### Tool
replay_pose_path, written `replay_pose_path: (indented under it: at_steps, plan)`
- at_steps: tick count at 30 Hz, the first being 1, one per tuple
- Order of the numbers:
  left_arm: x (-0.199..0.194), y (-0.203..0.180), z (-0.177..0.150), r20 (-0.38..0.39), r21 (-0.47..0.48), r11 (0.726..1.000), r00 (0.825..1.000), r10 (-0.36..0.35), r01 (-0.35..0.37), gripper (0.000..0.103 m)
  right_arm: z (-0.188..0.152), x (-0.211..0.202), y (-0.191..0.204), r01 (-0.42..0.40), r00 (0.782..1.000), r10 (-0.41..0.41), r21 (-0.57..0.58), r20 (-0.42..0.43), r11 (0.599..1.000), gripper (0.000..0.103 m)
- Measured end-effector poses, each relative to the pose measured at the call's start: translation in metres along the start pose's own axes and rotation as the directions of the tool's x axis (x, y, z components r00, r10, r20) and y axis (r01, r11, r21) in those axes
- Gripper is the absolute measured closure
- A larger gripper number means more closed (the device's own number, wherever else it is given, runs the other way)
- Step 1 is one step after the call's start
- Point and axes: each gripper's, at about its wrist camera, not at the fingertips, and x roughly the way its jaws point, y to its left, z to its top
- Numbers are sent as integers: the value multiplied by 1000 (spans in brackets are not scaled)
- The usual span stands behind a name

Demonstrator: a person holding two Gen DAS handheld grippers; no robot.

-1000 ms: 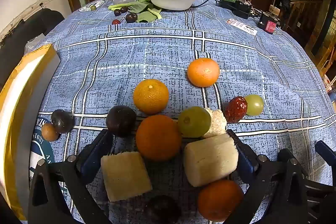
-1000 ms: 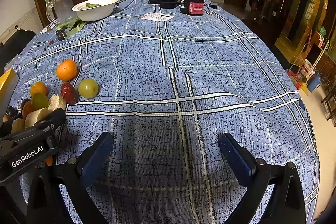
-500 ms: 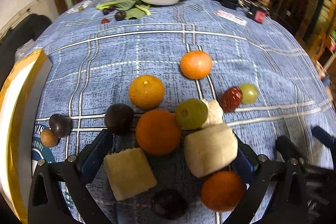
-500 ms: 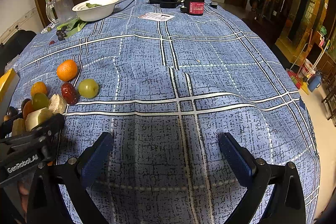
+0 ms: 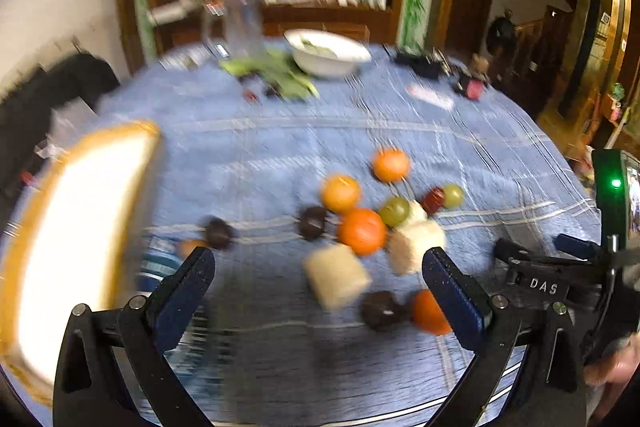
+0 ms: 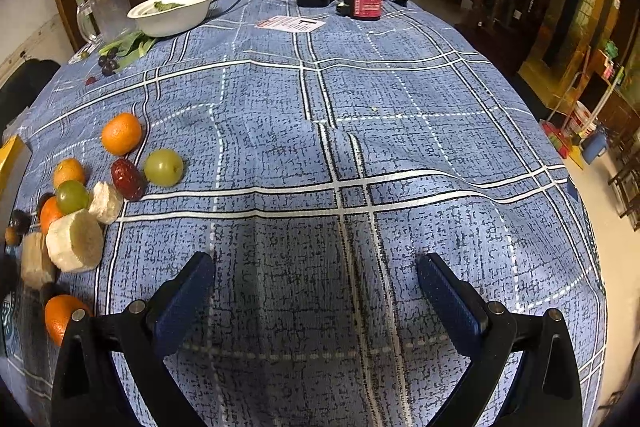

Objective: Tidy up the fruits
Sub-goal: 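Move both tools toward the fruit pile beside the yellow-rimmed tray, then grasp a pale fruit cube with the left tool while the right tool grasps an orange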

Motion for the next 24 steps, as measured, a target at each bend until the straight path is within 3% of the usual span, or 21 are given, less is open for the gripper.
replay_pose_path:
  at_steps: [7, 11, 14, 15, 17, 18, 20, 24]
  plan:
    - [-47, 24, 2, 160, -12, 996, 983, 89, -88, 0, 3, 1, 1, 16, 1000, -16, 14, -20, 1000, 1]
    - [-60, 35, 1, 235, -38, 992, 964, 123, -118, 0, -7, -36, 8, 20, 992, -21, 11, 125, 1000, 5]
    - [-58, 47, 0, 189, -70, 996, 980, 67, -54, 0, -17, -76, 12, -5, 959, -3, 27, 282, 1000, 4]
    - [-56, 48, -1, 166, -72, 996, 984, 65, -53, 0, -22, -90, 13, -9, 939, -6, 40, 344, 999, 4]
    - [-54, 49, -2, 146, -65, 996, 986, 75, -66, 0, -32, -113, 16, -18, 877, -7, 48, 481, 999, 1]
    - [-54, 49, -3, 143, -59, 996, 987, 73, -65, 0, -35, -117, 18, -31, 861, 7, 38, 508, 999, 1]
    - [-56, 50, -4, 144, -59, 997, 988, 63, -55, 0, -36, -119, 23, -30, 866, 18, 17, 500, 999, 1]
    - [-61, 52, -5, 140, -66, 997, 989, 37, -28, 0, -37, -110, 27, -104, 915, 98, -4, 391, 995, 1]
